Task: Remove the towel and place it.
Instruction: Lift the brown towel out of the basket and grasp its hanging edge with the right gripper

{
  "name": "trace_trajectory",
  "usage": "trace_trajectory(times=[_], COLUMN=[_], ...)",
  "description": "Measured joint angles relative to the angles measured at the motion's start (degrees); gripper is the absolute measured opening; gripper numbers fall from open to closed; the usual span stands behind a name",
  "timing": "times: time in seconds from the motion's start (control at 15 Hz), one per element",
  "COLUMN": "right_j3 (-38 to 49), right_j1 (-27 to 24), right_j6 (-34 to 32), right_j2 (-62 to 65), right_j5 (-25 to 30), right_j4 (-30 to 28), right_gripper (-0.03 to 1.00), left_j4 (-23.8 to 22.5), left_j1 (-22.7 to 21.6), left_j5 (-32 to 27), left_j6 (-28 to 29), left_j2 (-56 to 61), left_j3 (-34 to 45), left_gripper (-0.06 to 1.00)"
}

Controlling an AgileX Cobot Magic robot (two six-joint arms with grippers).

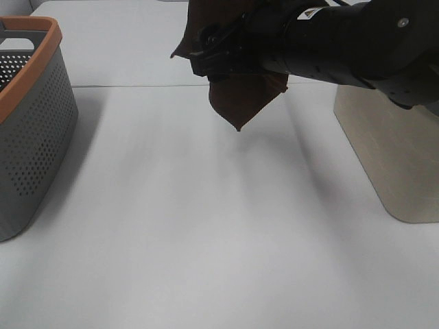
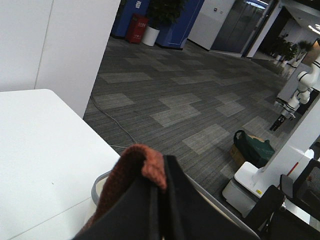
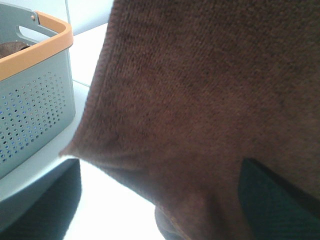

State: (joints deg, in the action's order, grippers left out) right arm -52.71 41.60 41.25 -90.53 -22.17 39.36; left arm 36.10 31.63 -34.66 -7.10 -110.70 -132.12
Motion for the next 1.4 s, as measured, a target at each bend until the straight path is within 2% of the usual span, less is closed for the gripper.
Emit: trace_trajectory(times=[0.53,0.67,0.93,1.2,1.4], right_j3=[-1.8,-2.1,-3.2,-3.3,-3.3], right_j1=[0.0,0.0,0.0,0.0,0.0], right_j6=[-0.2,-0.2,-0.2,-0.1,0.4], right_j2=[-5.4,-5.4,-5.4,-5.9,-6.1], right_j5=[-1.7,-4.8,-6.5,-9.2,-9.6], right_j4=[0.2,1.9,3.0,9.1,9.5], right_gripper=[0.84,0.84,0.84,0.84,0.82], left_j4=[4.2,4.4,4.4,5.1,6.3], left_j1=[0.0,0.3,1.7,2.2,2.3], left_j5=[-0.1,-0.1,-0.1,-0.1,-0.2], left_j6=[-1.6,-2.5,-4.0,-4.1,-4.1], left_j2=[0.0,0.0,0.0,0.0,0.0], left_j3=[0.0,0.0,0.0,0.0,0.0], left_gripper=[0.0,0.0,0.0,0.0,0.0])
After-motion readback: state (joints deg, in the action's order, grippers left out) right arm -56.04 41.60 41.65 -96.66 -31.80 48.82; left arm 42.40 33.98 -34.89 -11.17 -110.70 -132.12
